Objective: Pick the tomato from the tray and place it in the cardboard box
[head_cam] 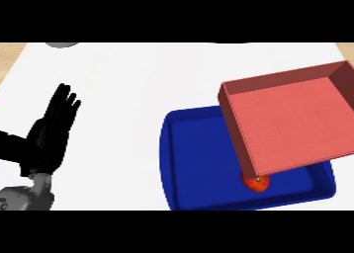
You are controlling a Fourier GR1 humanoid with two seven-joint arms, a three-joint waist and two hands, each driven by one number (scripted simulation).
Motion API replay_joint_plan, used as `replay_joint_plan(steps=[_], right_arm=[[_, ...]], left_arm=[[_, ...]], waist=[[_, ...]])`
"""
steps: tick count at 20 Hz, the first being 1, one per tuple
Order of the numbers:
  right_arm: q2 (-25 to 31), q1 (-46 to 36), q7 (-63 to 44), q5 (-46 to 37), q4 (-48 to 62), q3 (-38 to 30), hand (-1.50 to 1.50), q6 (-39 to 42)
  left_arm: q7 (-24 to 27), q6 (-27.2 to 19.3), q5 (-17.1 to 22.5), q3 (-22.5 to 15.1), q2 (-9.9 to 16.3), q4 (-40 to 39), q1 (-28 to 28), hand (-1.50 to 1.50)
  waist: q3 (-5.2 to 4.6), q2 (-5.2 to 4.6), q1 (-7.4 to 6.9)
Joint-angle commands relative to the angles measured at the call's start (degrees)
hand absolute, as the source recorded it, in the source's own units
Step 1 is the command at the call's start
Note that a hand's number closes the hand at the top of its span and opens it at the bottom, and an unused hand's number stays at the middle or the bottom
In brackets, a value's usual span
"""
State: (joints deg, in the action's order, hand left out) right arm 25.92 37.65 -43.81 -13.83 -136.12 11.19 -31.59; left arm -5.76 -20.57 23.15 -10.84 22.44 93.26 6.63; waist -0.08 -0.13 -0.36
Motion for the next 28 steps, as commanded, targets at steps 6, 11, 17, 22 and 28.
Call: replay_joint_plan(steps=[6, 11, 17, 22, 28], right_arm=[[-7.4, -12.49, -13.01, -10.9, 5.78, 5.61, -1.5, 1.25], [-11.87, -19.61, -12.25, -13.55, 14.84, 5.85, -1.5, 2.11], [-13.37, -20.21, -13.66, -14.29, 14.49, 2.64, -1.5, 4.84], [-16.17, -22.86, -11.04, -13.85, 18.51, 2.16, -1.5, 5.15], [-19.2, -22.73, -12.85, -18.7, 18.97, 5.35, -1.5, 5.18]], left_arm=[[-0.2, 2.75, -1.56, 3.4, -1.36, 0.44, -1.74, 0.0], [-1.12, 2.81, -3.77, 2.93, -3.11, 1.94, -2.54, 0.0], [-3.08, 5.9, -5.13, 4.83, -4.27, 2.57, -2.87, 0.0], [-4.51, 7.13, -5.29, 8.61, -4.62, 2.6, -2.81, 0.0], [-4.18, 6.96, -8.68, 8.33, -8.18, -2.35, 3.01, 0.0]], waist=[[0.04, 0.09, 0.12], [0.08, 0.11, 0.08], [0.08, 0.15, 0.35], [0.09, 0.16, 0.31], [0.07, 0.12, 0.53]])
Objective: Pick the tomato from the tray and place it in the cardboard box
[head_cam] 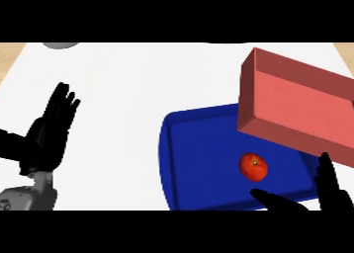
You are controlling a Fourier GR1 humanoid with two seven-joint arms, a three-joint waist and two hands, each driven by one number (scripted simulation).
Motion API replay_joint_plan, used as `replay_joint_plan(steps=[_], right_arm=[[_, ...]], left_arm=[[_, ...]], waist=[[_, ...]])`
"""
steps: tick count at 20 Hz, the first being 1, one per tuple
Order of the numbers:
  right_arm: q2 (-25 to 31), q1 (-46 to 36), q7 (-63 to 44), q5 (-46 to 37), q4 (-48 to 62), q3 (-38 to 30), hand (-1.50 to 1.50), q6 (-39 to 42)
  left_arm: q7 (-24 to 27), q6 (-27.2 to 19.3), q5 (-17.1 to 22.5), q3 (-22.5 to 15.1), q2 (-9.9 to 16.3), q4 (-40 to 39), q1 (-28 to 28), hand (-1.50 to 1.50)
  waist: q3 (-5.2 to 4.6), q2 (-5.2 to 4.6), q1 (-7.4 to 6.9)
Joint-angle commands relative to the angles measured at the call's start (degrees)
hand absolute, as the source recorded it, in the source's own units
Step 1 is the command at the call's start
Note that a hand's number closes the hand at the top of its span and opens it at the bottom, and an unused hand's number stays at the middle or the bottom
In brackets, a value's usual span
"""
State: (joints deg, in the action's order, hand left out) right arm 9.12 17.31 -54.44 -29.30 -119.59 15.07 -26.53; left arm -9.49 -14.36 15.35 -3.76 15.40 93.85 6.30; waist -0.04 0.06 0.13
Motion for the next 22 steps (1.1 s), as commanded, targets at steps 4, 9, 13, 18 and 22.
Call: replay_joint_plan(steps=[4, 9, 13, 18, 22], right_arm=[[-3.57, -4.59, -3.38, -5.24, 6.53, 0.58, -1.5, 0.26], [-3.88, -5.17, -2.18, -3.72, 7.51, -1.93, -1.5, 2.24], [-5.78, -5.05, 0.04, -4.33, 9.97, -0.29, -1.5, 1.13], [-7.03, -4.19, 4.25, -2.67, 12.98, 0.31, -1.5, 1.1], [-4.38, -4.7, 7.65, 2.76, 15.19, -4.87, -1.5, 3.99]], left_arm=[[0.14, 3.76, -0.32, 2.1, -0.29, 2.4, -3.33, 0.0], [-1.83, 2.95, -2.8, 2.24, -3.11, 1.78, -1.79, 0.0], [3.05, 4.54, -3.62, 1.89, -5.4, -1.25, -2.68, 0.0], [-1.45, 4.2, -4.85, 2.02, -5.11, 6.68, -7.63, 0.0], [-2.19, 6.75, -3.77, 6.76, -3.3, -0.79, 0.67, 0.0]], waist=[[0.02, -0.04, -0.24], [0.03, -0.05, -0.1], [0.02, -0.07, -0.12], [0.04, 0.01, -0.24], [0.04, -0.05, 0.03]])
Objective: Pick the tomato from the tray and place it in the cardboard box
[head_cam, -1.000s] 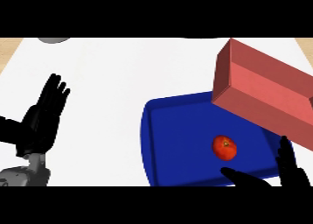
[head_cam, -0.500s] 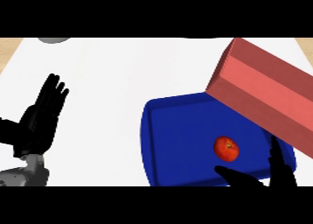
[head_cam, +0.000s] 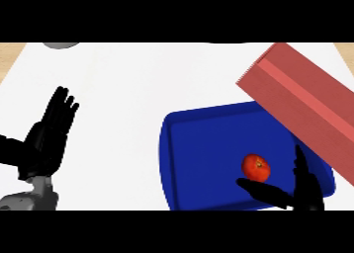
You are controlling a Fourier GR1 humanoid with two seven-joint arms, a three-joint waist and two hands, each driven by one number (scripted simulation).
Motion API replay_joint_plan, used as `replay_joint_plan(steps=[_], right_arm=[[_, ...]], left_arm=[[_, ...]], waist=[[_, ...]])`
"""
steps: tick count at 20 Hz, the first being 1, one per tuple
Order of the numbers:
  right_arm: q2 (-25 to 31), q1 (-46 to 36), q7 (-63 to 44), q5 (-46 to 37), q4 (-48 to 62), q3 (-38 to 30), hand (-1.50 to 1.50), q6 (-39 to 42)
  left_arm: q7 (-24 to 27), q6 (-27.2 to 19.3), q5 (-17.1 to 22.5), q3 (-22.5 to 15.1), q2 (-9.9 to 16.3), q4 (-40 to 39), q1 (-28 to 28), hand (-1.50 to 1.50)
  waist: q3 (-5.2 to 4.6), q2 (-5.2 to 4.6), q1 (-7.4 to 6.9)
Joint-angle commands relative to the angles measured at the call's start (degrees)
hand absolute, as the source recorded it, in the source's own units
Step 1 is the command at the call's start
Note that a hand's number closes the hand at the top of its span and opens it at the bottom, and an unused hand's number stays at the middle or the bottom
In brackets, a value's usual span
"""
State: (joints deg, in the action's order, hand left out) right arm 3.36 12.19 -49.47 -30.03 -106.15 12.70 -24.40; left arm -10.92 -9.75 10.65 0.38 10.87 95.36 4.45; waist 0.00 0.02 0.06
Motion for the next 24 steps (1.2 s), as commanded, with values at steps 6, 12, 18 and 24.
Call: replay_joint_plan(steps=[6, 12, 18, 24], right_arm=[[-1.33, -0.42, 5.11, 2.46, 6.03, -2.27, -1.5, -0.1], [-1.52, -1.09, 6.42, 3.19, 8.08, -2.53, -1.5, 0.26], [-3.33, -3.87, 1.27, -3.54, 8.69, 1.54, -1.5, -3.29], [-2.02, -3.95, 0.27, -10.93, 5.92, 5.04, 1.5, -0.79]], left_arm=[[-1.25, 1.38, -1.23, 1.61, -1.62, -0.17, 1.19, 0.0], [-0.95, 1.57, -2.41, 1.87, -2.84, -3.04, 4.55, 0.0], [-1.02, 1.95, -3.32, 2.98, -2.91, 2.44, 0.12, 0.0], [-0.21, 2.64, -4.24, 1.22, -4.44, -0.16, 0.66, 0.0]], waist=[[0.01, -0.01, 0.02], [0.01, -0.03, 0.08], [0.0, 0.0, -0.06], [-0.03, 0.0, 0.03]])
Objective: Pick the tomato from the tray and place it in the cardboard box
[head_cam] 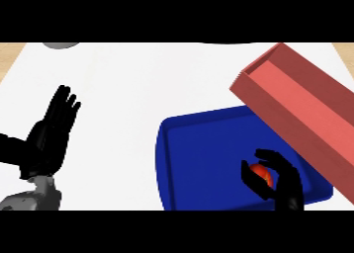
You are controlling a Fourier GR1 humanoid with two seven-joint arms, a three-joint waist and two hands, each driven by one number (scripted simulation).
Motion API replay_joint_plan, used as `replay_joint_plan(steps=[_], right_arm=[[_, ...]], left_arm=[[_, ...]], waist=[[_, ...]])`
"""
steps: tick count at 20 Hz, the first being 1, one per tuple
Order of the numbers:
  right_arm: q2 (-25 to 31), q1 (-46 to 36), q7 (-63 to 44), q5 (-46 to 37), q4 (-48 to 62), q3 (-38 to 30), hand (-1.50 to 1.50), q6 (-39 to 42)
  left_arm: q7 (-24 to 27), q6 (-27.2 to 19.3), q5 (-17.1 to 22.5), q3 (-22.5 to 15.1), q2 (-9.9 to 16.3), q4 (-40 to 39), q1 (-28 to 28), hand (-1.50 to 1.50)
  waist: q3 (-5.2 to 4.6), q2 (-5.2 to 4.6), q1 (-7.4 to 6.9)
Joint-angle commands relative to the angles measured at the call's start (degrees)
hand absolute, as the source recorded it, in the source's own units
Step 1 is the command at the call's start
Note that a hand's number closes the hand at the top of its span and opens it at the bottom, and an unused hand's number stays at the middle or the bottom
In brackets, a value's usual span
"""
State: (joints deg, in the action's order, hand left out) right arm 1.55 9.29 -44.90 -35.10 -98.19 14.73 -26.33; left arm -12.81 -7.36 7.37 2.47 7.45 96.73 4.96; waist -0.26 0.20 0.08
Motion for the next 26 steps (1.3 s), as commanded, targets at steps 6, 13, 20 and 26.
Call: replay_joint_plan(steps=[6, 13, 20, 26], right_arm=[[2.4, -0.78, 1.73, -7.83, -3.58, 8.12, 1.5, 4.9], [10.8, -14.41, 16.46, -12.01, -12.11, 35.74, 1.5, 28.11], [12.34, -21.11, 6.66, -12.23, -38.87, 41.63, 1.5, 46.01], [8.16, -25.85, -1.89, -6.41, -52.15, 35.5, 1.5, 56.5]], left_arm=[[2.64, 1.62, 0.59, 1.44, -0.17, -2.67, -0.05, 0.0], [0.1, 2.28, -0.49, -1.21, -0.07, -2.6, 1.73, 0.0], [0.95, 1.48, 0.61, 1.95, 0.47, -4.1, 2.49, 0.0], [0.18, 0.65, -0.25, 1.25, 0.19, -1.6, 1.14, 0.0]], waist=[[0.18, -0.11, 0.02], [-0.24, 0.94, -4.88], [0.05, 0.35, 0.35], [0.06, 0.49, 0.61]])
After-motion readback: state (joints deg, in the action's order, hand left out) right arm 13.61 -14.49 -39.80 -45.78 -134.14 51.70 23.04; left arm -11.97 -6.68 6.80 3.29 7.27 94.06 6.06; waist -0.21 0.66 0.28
